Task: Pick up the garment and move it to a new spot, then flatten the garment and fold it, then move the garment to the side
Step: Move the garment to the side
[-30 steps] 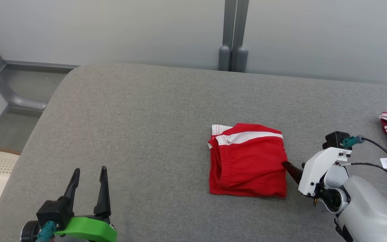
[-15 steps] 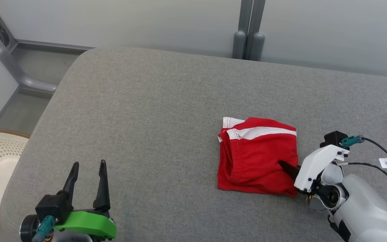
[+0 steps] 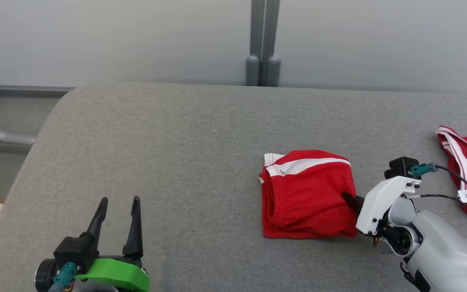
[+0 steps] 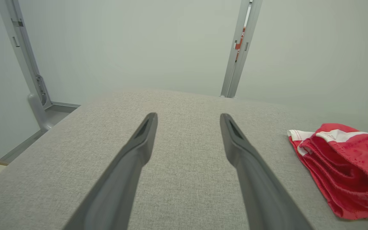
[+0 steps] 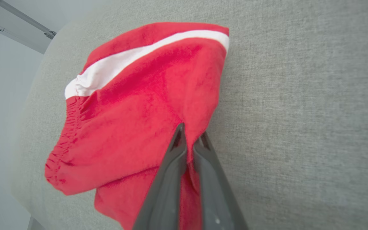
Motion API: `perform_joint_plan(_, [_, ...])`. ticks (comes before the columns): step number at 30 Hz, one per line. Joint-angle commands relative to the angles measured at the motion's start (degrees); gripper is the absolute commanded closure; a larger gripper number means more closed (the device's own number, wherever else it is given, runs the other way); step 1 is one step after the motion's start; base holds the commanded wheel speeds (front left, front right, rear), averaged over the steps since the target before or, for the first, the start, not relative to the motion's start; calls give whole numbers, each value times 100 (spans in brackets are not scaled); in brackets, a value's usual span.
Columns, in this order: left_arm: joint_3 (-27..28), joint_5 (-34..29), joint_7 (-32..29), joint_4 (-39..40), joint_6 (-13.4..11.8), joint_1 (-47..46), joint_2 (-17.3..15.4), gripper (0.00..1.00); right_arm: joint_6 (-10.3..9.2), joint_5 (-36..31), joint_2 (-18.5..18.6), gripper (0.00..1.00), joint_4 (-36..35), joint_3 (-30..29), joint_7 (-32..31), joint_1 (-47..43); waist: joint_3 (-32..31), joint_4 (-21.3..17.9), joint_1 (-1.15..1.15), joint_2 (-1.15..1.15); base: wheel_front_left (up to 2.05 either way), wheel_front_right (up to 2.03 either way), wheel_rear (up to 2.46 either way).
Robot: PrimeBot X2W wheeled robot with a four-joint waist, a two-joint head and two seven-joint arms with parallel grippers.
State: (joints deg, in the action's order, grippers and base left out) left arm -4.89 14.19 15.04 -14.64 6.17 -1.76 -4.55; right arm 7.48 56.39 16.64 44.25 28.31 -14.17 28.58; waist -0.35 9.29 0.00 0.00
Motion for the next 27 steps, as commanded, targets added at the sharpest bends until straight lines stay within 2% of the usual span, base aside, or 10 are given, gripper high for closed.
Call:
perform_joint_plan(1, [-28,48,15,24,27,6,17,0,3,24,63,100,-28,72,30,-11,-119,-518,0,0,0,0,0])
perform_joint_plan(14, [-381,149,14,16,25,-303,118,0,3,200,355,100,-424,625,227,173,62,-1967,0,0,0,0,0])
perform_joint_plan(21, [-442,124,14,-20,1,-398,132,0,3,233,425,100,-691,896,387,329,232,-2428,0,0,0,0,0])
perform_joint_plan(27, [-473,46,14,-19,28,-516,98,0,3,71,559,100,-926,1204,621,721,491,-2519,0,0,0,0,0])
